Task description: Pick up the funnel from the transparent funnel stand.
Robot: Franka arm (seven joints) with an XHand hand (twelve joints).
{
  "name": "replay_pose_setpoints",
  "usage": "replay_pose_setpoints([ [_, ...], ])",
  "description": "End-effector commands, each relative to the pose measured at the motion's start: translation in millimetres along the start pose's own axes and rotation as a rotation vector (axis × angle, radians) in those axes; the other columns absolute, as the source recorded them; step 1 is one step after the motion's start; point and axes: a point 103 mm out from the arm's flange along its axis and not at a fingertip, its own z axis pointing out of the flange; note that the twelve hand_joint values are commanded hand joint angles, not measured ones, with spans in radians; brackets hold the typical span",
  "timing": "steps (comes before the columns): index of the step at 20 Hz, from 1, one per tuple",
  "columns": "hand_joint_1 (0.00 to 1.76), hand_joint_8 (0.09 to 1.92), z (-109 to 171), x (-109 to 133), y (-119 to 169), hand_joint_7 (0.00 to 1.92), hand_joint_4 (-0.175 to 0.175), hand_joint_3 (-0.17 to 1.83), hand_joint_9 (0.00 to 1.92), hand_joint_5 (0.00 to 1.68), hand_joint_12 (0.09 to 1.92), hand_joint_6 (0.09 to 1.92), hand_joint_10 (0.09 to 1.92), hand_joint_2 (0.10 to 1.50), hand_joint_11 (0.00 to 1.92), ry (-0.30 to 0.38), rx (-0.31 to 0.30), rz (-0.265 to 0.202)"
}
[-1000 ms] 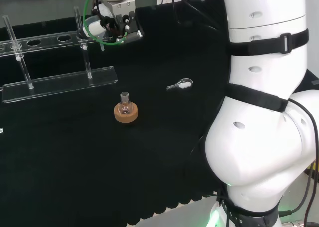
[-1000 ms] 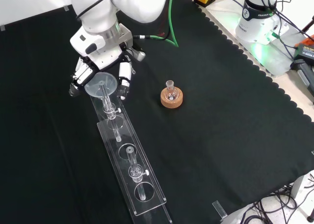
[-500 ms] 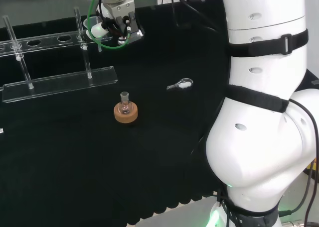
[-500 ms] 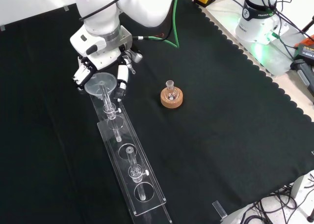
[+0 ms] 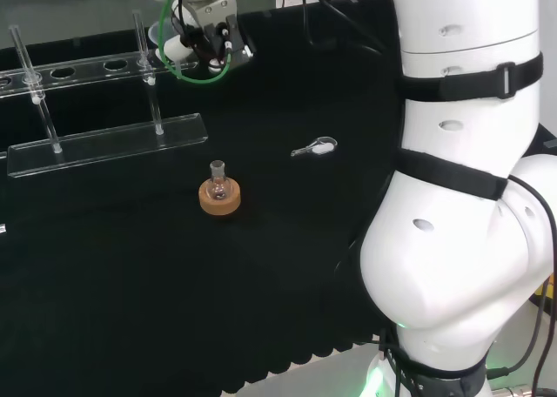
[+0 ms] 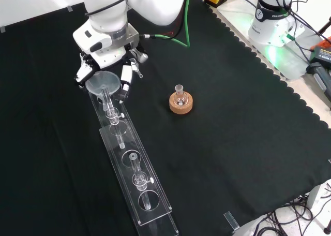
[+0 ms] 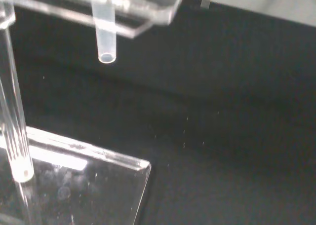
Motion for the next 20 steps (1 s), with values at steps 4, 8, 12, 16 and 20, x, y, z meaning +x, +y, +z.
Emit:
replay_pose_setpoints([
  [4,0.50,1.72,-28.4,-3.1,-7.9,0.92,-0.175,0.30,1.30,0.59,1.30,1.53,1.49,0.82,1.58,-0.039,-0.015,0.037],
  [8,0.50,1.72,-54.2,-13.8,-20.9,0.95,-0.175,0.30,1.32,0.62,1.30,1.55,1.49,0.82,1.60,-0.036,-0.032,0.021],
  [12,0.52,1.71,-95.4,-31.3,-48.0,0.98,-0.175,0.32,1.34,0.68,1.29,1.56,1.47,0.83,1.62,-0.025,-0.081,0.004],
  [16,0.56,1.70,-142.4,-43.8,-98.1,1.01,-0.175,0.35,1.37,0.77,1.28,1.53,1.46,0.87,1.64,0.020,-0.136,-0.020],
  [20,0.60,1.69,-169.2,-62.2,-157.1,1.03,-0.175,0.38,1.39,0.82,1.27,1.51,1.45,0.89,1.65,0.029,-0.196,-0.004],
])
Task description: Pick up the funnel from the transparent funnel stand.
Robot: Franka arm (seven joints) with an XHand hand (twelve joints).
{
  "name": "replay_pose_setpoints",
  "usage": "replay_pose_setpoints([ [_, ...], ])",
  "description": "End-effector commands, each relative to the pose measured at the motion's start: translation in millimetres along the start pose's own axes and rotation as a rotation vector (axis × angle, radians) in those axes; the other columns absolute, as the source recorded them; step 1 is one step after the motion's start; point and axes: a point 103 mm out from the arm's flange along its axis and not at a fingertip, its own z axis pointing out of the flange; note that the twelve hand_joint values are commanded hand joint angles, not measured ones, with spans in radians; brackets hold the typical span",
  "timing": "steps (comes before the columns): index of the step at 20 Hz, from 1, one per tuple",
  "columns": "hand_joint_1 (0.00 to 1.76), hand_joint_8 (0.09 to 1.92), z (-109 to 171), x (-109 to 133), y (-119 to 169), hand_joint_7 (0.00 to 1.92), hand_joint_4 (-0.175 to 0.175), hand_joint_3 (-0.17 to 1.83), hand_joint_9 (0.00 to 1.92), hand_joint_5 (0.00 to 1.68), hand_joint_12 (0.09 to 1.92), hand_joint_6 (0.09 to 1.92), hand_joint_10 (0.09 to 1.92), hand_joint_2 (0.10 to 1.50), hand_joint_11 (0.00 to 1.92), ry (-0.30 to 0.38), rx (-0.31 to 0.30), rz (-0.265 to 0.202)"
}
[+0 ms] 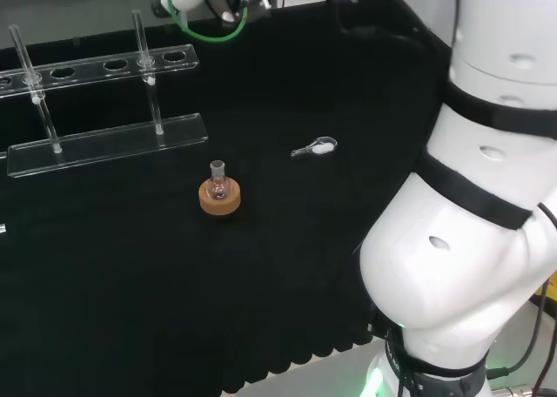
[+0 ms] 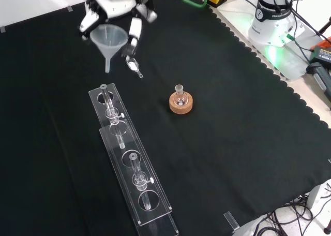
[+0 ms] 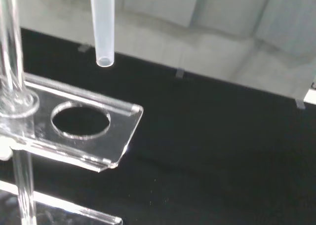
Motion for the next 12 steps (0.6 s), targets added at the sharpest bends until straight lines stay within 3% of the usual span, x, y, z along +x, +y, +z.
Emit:
replay_pose_setpoints([
  [1,0.62,1.69,-68.4,-32.9,-102.2,1.03,-0.175,0.39,1.39,0.83,1.27,1.50,1.45,0.90,1.66,0.048,-0.087,-0.008],
  [2,0.63,1.69,-75.0,-36.6,-112.5,1.03,-0.175,0.40,1.40,0.84,1.27,1.50,1.45,0.90,1.66,0.043,-0.077,0.005],
  [3,0.65,1.69,-84.1,-28.7,-123.3,1.03,-0.175,0.42,1.40,0.85,1.27,1.49,1.45,0.90,1.66,-0.040,-0.043,-0.050],
  [4,0.67,1.69,-92.2,-13.7,-134.1,1.03,-0.175,0.43,1.40,0.86,1.27,1.48,1.45,0.90,1.67,-0.067,-0.052,-0.091],
  [5,0.68,1.69,-100.7,-4.8,-154.9,1.03,-0.175,0.44,1.41,0.86,1.27,1.48,1.45,0.90,1.67,0.158,-0.228,-0.282],
  [6,0.69,1.69,-97.9,-8.1,-167.9,1.03,-0.175,0.45,1.41,0.87,1.27,1.48,1.45,0.90,1.67,0.236,-0.239,-0.253],
  [7,0.69,1.68,-101.2,-25.8,-172.6,1.04,-0.175,0.47,1.41,0.87,1.27,1.48,1.45,0.89,1.67,0.168,-0.122,-0.038],
  [8,0.70,1.68,-102.4,-28.9,-183.9,1.04,-0.175,0.48,1.41,0.88,1.27,1.47,1.45,0.89,1.67,0.121,-0.102,0.019],
  [9,0.71,1.68,-96.9,-49.2,-186.6,1.04,-0.175,0.50,1.41,0.88,1.27,1.47,1.45,0.88,1.67,0.304,-0.083,-0.045],
  [10,0.71,1.68,-91.4,-63.2,-191.9,1.04,-0.175,0.50,1.41,0.89,1.27,1.47,1.45,0.88,1.67,0.247,-0.082,0.000],
  [12,0.71,1.68,-88.0,-82.4,-196.4,1.04,-0.175,0.51,1.41,0.89,1.27,1.47,1.45,0.88,1.68,0.204,-0.052,0.031],
])
